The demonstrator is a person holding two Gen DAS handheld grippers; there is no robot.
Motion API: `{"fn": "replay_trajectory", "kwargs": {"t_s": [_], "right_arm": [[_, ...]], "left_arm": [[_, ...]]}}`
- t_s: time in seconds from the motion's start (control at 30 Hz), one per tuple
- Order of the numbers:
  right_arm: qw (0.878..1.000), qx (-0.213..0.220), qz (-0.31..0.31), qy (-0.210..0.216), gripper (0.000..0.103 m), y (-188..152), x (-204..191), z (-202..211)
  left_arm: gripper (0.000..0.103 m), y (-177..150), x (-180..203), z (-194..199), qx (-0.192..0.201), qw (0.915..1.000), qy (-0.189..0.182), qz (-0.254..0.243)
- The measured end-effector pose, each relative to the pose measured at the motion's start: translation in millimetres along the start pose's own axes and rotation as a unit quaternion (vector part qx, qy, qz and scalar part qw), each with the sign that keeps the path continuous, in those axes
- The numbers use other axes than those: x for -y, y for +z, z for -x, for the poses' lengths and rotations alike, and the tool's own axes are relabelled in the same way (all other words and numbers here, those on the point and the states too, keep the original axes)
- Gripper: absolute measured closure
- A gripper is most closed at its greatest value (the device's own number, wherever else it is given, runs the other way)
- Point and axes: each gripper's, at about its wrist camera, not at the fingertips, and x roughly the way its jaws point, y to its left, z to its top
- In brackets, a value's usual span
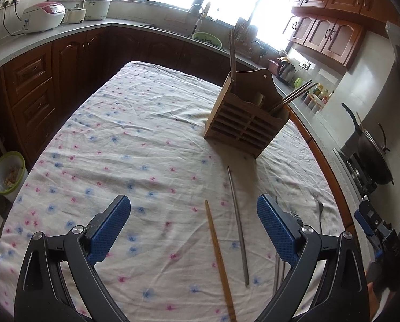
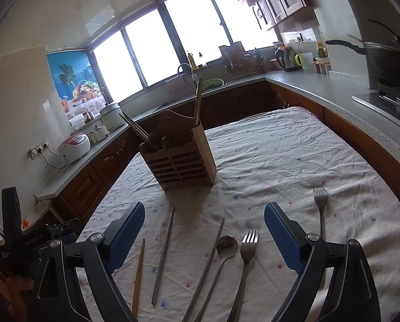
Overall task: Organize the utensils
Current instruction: 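Move both open tools back over the remaining utensils, then grasp a wooden chopstick with the left tool while the right tool grasps the metal spoon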
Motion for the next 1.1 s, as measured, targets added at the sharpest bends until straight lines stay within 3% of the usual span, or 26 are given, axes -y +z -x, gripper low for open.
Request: {"fn": "replay_trajectory", "kwargs": {"t_s": [0.23, 0.33, 0.5, 0.6, 0.9, 1.1], "right_arm": [[1.000, -0.023, 0.001, 0.001, 0.015, -9, 1, -13], [0.999, -0.039, 0.002, 0.000, 0.022, -13, 1, -21], [0.997, -0.077, 0.001, 0.000, 0.049, -26, 3, -39], [0.995, -0.098, 0.007, -0.002, 0.055, -34, 2, -50], [0.985, -0.169, 0.007, -0.023, 0.064, -63, 9, -86], [0.984, -0.177, 0.002, -0.037, 0.064, -64, 15, -98]], "left_arm": [[0.006, -4, 4, -12, -0.018, 0.9997, 0.007, -0.012], [0.006, -7, 6, -21, -0.028, 0.9994, 0.008, -0.020], [0.007, -13, 14, -37, -0.045, 0.9980, 0.015, -0.042], [0.015, -17, 18, -48, -0.059, 0.9968, 0.015, -0.052], [0.030, -21, 32, -79, -0.093, 0.9920, 0.025, -0.081], [0.033, -23, 34, -100, -0.114, 0.9887, 0.034, -0.091]]}}
